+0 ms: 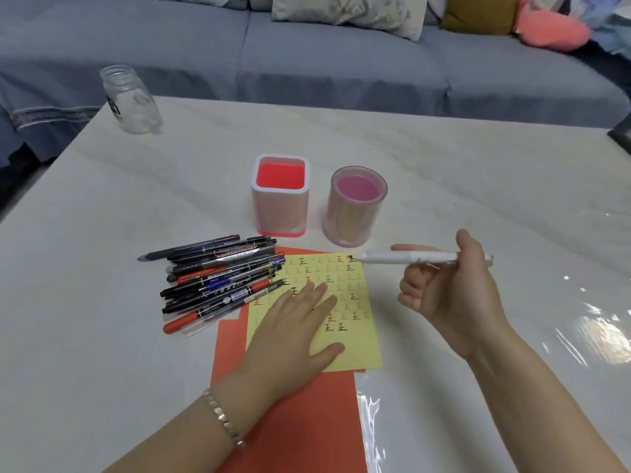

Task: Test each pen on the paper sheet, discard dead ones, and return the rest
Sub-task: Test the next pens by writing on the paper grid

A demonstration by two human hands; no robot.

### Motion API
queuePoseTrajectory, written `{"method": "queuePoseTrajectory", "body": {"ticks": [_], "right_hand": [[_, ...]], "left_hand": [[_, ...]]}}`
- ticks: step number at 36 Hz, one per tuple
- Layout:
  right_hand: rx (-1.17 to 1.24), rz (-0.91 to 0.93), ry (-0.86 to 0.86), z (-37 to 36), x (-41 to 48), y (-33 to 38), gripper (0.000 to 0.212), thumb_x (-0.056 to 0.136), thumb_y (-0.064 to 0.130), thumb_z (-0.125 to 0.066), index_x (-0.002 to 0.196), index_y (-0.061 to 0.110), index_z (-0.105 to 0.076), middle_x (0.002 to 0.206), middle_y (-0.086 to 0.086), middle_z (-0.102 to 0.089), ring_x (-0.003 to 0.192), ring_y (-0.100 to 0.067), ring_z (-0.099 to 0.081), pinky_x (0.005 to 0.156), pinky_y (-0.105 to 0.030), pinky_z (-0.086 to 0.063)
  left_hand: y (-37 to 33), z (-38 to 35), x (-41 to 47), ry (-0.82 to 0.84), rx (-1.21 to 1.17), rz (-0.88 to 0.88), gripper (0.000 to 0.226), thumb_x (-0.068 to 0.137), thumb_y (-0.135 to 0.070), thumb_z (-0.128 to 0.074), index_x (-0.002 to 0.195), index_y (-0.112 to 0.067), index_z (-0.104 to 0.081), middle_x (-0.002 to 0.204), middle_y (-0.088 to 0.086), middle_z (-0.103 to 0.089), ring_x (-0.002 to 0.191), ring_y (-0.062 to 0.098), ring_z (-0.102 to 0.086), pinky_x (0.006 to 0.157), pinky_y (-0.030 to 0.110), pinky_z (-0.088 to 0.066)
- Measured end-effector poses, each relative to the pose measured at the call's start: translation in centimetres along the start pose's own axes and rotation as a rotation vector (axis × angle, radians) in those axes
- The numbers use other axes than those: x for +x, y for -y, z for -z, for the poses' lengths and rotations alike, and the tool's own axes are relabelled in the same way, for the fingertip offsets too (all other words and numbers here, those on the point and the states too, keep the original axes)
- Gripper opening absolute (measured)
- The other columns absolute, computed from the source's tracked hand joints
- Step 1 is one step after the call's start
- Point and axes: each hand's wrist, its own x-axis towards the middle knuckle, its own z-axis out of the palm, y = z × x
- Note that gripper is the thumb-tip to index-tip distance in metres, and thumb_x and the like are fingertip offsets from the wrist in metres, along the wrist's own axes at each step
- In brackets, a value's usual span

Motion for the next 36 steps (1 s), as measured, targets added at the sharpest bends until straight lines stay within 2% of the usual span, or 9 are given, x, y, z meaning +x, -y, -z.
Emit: {"method": "queuePoseTrajectory", "body": {"ticks": [3,6,8,11,15,21,24,28,36], "right_hand": [[-0.063,0.015,-0.008,1.0,-0.1,-0.8,0.066,0.095,0.053,-0.021,0.086,0.006,-0.067,0.052,-0.007,-0.062,0.046,-0.016,-0.058,0.049,-0.023,-0.053],[-0.131,0.112,-0.042,1.7,-0.4,-2.1,0.031,0.089,0.036,-0.049,0.083,0.009,-0.062,0.059,-0.003,-0.065,0.054,-0.015,-0.061,0.057,-0.023,-0.054],[-0.222,0.179,-0.125,2.2,-0.5,-3.0,0.013,0.083,0.019,-0.063,0.075,0.012,-0.056,0.050,0.005,-0.052,0.048,-0.011,-0.049,0.057,-0.025,-0.044],[-0.233,0.213,-0.237,2.6,-0.1,-4.0,0.030,0.086,0.008,-0.058,0.061,0.015,-0.042,0.041,0.009,-0.037,0.042,-0.009,-0.035,0.055,-0.029,-0.029],[-0.266,0.249,-0.223,2.4,0.2,-5.5,0.016,0.089,0.007,-0.049,0.076,0.015,-0.055,0.045,0.002,-0.043,0.047,-0.014,-0.042,0.058,-0.029,-0.038],[-0.213,0.264,-0.121,0.6,0.1,-6.6,0.019,0.092,0.009,-0.049,0.082,0.002,-0.063,0.065,-0.010,-0.065,0.063,-0.017,-0.062,0.062,-0.023,-0.054],[-0.243,0.285,-0.141,-0.1,-0.1,-7.0,0.015,0.087,0.007,-0.059,0.077,-0.004,-0.058,0.055,-0.002,-0.056,0.050,-0.007,-0.053,0.047,-0.013,-0.045],[-0.290,0.319,-0.292,-0.7,0.4,-8.0,0.036,0.082,0.011,-0.067,0.054,0.002,-0.047,0.038,0.003,-0.049,0.035,-0.006,-0.040,0.040,-0.010,-0.034],[-0.365,0.372,-0.449,-0.7,1.1,-10.3,0.040,0.085,0.005,-0.058,0.049,0.000,-0.042,0.035,0.007,-0.042,0.037,-0.004,-0.036,0.041,-0.009,-0.032]], "left_hand": [[-0.3,-0.8,0.5,-0.002,-0.001,0.025,0.081,0.074,-0.071,-0.013,0.146,-0.033,-0.021,0.153,-0.012,-0.001,0.140,0.004,0.008,0.112,0.028,0.014],[-0.4,-1.5,0.8,0.012,0.075,0.039,0.083,0.070,-0.073,-0.006,0.145,-0.040,-0.013,0.152,-0.013,0.008,0.138,0.003,0.016,0.112,0.031,0.017],[-0.4,-1.6,1.0,0.016,0.074,0.051,0.080,0.073,-0.073,-0.013,0.144,-0.039,-0.022,0.154,-0.008,-0.003,0.140,0.007,0.008,0.113,0.034,0.012],[-0.4,-1.8,1.1,0.001,0.058,0.055,0.071,0.078,-0.071,-0.028,0.138,-0.034,-0.041,0.151,0.000,-0.029,0.141,0.018,-0.016,0.112,0.040,-0.002],[-0.3,-2.3,1.2,-0.028,0.070,0.070,0.068,0.077,-0.070,-0.034,0.133,-0.035,-0.047,0.146,0.001,-0.038,0.138,0.022,-0.028,0.109,0.043,-0.010],[-0.4,-2.6,1.2,-0.069,0.061,0.085,0.067,0.076,-0.070,-0.036,0.131,-0.035,-0.050,0.145,0.000,-0.040,0.137,0.023,-0.031,0.108,0.045,-0.012],[-0.5,-2.5,1.2,-0.065,0.056,0.092,0.068,0.076,-0.071,-0.034,0.133,-0.038,-0.046,0.148,-0.002,-0.034,0.140,0.020,-0.024,0.110,0.044,-0.008],[-0.4,-2.3,1.1,-0.063,0.046,0.098,0.071,0.076,-0.073,-0.029,0.138,-0.040,-0.038,0.152,-0.005,-0.025,0.143,0.017,-0.013,0.111,0.044,-0.003],[-0.4,-2.6,1.2,-0.122,0.047,0.077,0.067,0.074,-0.070,-0.038,0.130,-0.036,-0.051,0.145,-0.002,-0.040,0.138,0.020,-0.030,0.108,0.046,-0.014]]}}
